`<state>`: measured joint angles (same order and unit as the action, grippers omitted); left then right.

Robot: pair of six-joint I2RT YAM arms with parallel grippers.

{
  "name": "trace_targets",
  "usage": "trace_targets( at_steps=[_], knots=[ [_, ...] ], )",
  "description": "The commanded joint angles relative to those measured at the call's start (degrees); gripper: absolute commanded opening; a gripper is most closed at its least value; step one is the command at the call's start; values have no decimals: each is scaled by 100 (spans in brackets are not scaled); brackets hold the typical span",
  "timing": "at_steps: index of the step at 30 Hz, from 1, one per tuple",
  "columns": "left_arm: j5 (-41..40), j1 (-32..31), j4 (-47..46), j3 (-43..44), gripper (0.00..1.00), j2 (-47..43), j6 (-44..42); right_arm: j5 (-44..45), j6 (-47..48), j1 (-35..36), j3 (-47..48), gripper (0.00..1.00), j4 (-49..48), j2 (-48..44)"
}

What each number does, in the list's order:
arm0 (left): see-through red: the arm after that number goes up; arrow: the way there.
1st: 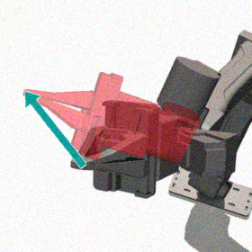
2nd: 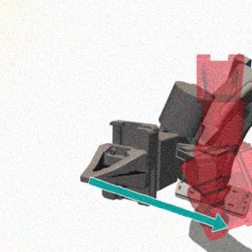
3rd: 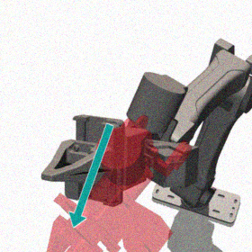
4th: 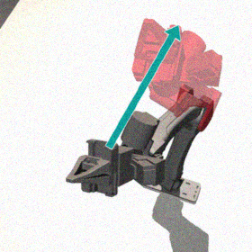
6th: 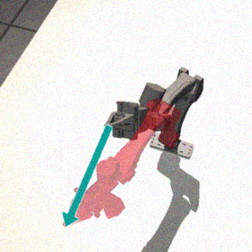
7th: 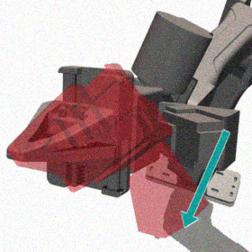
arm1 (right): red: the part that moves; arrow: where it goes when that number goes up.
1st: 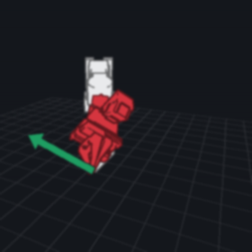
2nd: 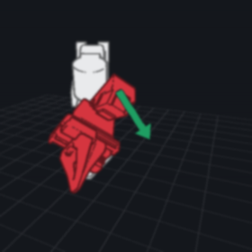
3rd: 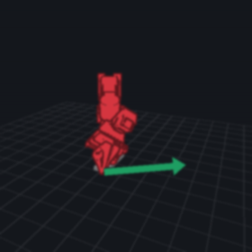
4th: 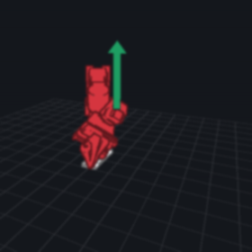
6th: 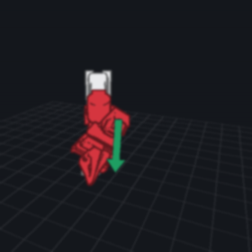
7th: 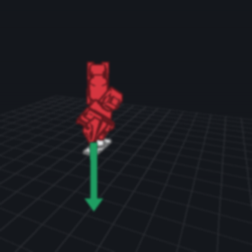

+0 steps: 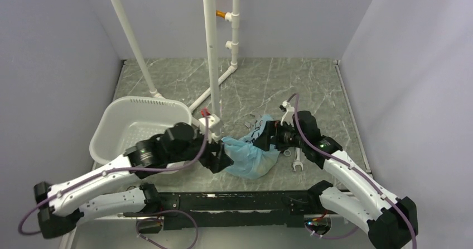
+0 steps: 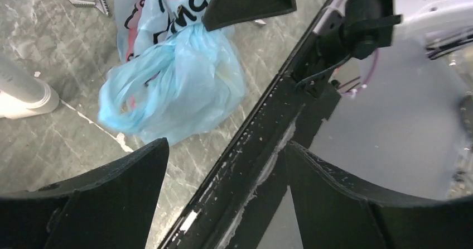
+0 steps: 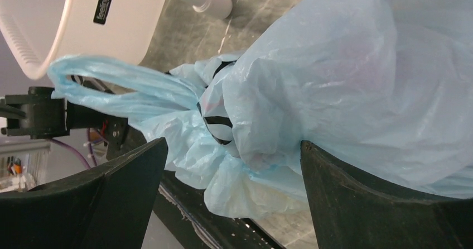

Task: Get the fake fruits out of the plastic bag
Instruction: Untie the plastic bag at the center of the board.

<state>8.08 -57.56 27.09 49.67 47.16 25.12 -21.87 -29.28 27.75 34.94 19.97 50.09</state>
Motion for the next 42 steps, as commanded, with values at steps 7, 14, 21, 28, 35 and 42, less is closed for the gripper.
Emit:
trace_targets(
  at_steps=[7, 14, 21, 28, 35, 42],
  knots=[
    [-2943, -1345, -563, 487, 80, 1347, 408, 816, -473, 914, 94, 79, -660, 326],
    [-3452, -1673, 77, 1075, 77, 2157, 625, 1406, -867, 1457, 33, 63, -1028, 266],
    [-3740, -1741, 395, 1345, 62, 2766, 416, 1614, -999, 1634, -27, 44, -1329, 430],
    [-3866, -1741, 422, 1291, 70, 3049, 521, 1702, -1013, 1757, -68, 44, -1425, 446],
    [-4211, -1635, 501, 1411, 73, 3560, 459, 1770, -984, 1789, 30, 49, -1257, 413],
    [-4331, -1620, 526, 1524, 35, 3957, 249, 2174, -1007, 1829, -1, 51, -1027, 202]
  ],
)
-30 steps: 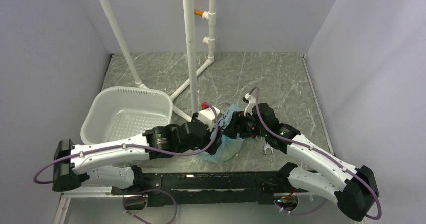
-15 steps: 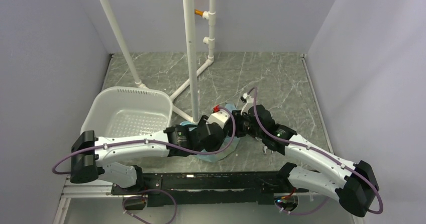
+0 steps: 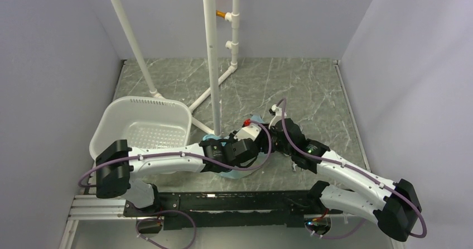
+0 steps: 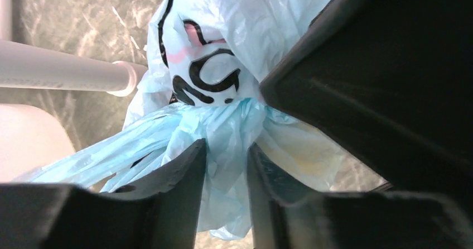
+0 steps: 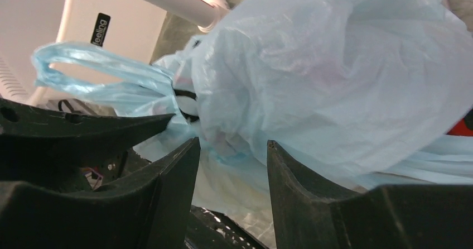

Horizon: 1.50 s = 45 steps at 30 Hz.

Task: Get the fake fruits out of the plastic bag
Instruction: Untie the plastic bag at the center of the board.

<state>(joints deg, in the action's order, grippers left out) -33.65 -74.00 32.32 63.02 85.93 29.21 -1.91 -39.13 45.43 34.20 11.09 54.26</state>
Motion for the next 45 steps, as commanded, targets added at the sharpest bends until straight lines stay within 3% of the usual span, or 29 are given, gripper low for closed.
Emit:
trace_targets(
  at_steps=[1, 3, 7, 15, 19, 25, 28, 32, 37, 42, 45],
  knots=[
    [-155, 32, -43, 155, 22, 46, -161, 167, -19, 71, 70, 52, -150, -220],
    [-75, 34, -198, 56, 12, -83, -241, 26, 6, 78, 55, 53, -202, -215],
    [333, 34, -721, -392, 4, -577, -400, -66, 66, 125, 66, 56, -253, -159],
    [967, 34, -1433, -1169, 0, -1344, -373, -345, -142, 129, -85, 57, -844, -177],
    [1147, 34, -1723, -1396, 0, -1553, -438, -393, -271, 192, -20, 62, -969, 178],
    [1225, 34, -1916, -1474, 0, -1627, -394, 16, -322, 442, 65, 62, -933, 434],
    [1293, 34, -2004, -1503, 0, -1650, -372, 172, -306, 507, 110, 53, -822, 500],
    [1226, 34, -1872, -1475, 0, -1619, -360, 605, -352, 511, 98, 29, -677, 359],
    [1234, 34, -1758, -1751, 0, -1790, -221, 882, -329, 500, 248, 10, -421, 133],
    [1124, 34, -1592, -2155, 0, -2199, -10, 927, -115, 292, 506, 1, -51, -82],
    [1023, 34, -1365, -2327, 0, -2516, 144, 229, 51, -318, 631, 0, 84, -252]
  ],
)
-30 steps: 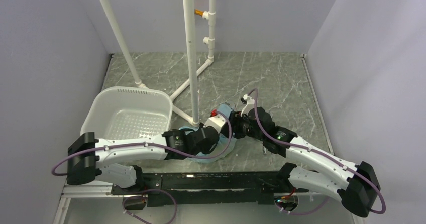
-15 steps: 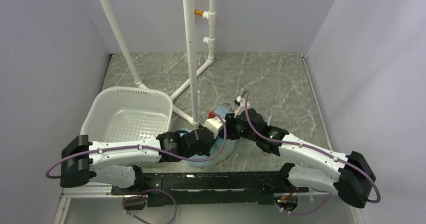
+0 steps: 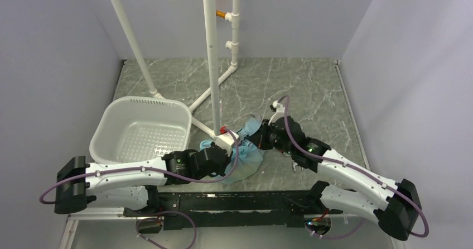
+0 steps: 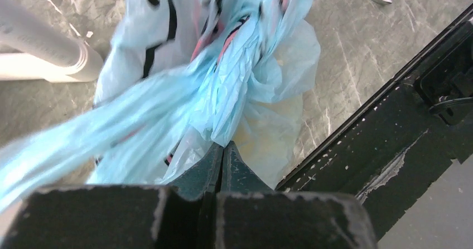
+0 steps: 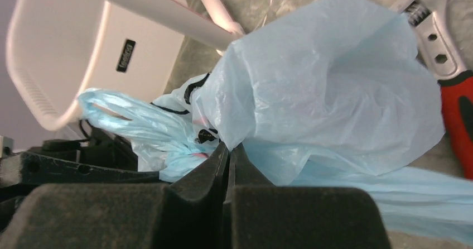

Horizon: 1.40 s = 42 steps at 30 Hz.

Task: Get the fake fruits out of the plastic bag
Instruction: Untie the plastic bag at the center of the board.

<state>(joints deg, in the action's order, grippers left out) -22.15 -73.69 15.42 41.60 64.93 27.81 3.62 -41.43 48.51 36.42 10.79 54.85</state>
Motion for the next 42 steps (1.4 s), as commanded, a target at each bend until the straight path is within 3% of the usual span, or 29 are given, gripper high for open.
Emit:
trace_targets(
  at_steps=[1, 5, 11, 16, 22, 27, 31, 36, 40, 42],
  knots=[
    [-136, 4, 357, -258, 0, -520, 320, -867, 306, -988, 363, 0, 0, -396],
    [-8, 8, 431, -432, 3, -913, 393, -2600, 322, -2142, 125, 0, -421, -500],
    [563, 21, 654, 167, 44, -1214, 290, -3368, 105, -2190, -146, 0, -1016, -292],
    [663, 87, 652, 1020, 64, -927, -179, -3107, 182, -2031, -180, 0, -961, -298],
    [527, 312, 1937, 2679, 66, 532, -873, -2952, 117, -1932, -198, 0, -968, -434],
    [139, 311, 2017, 2797, 71, 1079, -895, -2993, 8, -1869, -236, 0, -1020, -457],
    [-36, 312, 1818, 2639, 72, 1204, -817, -2934, 30, -1796, -339, 0, -1052, -468],
    [-152, 311, 1779, 2625, 63, 1435, -781, -2916, 128, -1775, -221, 0, -1106, -329],
    [-150, 309, 1744, 2596, 40, 1641, -826, -2779, 99, -1763, -297, 0, -1031, -470],
    [-244, 311, 1826, 2596, 23, 1656, -813, -2580, 80, -1770, -336, 0, -954, -582]
  ],
)
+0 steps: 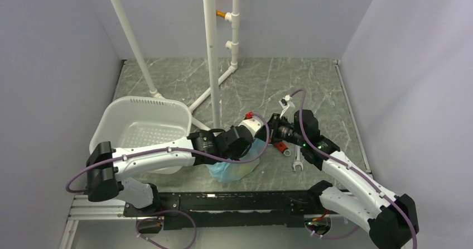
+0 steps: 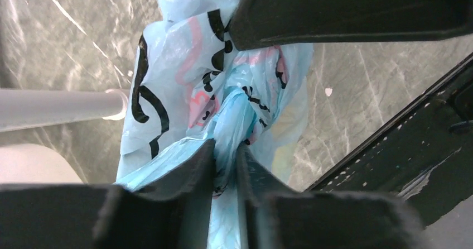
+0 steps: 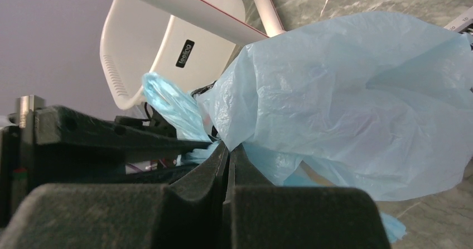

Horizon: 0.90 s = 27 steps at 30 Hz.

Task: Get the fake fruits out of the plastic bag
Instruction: Untie the plastic bag at the center of the board.

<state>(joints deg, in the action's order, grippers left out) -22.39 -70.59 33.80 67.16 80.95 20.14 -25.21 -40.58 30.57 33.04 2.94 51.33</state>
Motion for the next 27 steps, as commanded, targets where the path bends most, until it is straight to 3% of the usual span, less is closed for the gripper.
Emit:
trace_targets(
  at_steps=[1, 3, 6, 10, 17, 23, 27],
  knots=[
    [-364, 1, 81, 46, 14, 23, 26, 444, 20, 28, 33, 0, -26, -275],
    [-769, 1, 209, -44, 0, -158, 308, 927, 118, 25, 160, 0, 444, -359],
    [-831, 9, -158, -586, 0, -769, 567, 1931, 205, 13, 298, 0, 1186, -492],
    [-18, 65, -1300, -1443, 0, -1513, 646, 1728, 413, 18, 254, 0, 1163, -602],
    [414, 278, -1878, -1981, 0, -1931, 903, 1480, 454, 796, 647, 39, 1487, -641],
    [526, 326, -1920, -2017, 0, -1908, 945, 1900, -78, 1527, 842, 62, 2112, -747],
    [539, 326, -2036, -2066, 0, -1900, 982, 2625, -74, 1602, 1041, 75, 2841, -1138]
  ],
)
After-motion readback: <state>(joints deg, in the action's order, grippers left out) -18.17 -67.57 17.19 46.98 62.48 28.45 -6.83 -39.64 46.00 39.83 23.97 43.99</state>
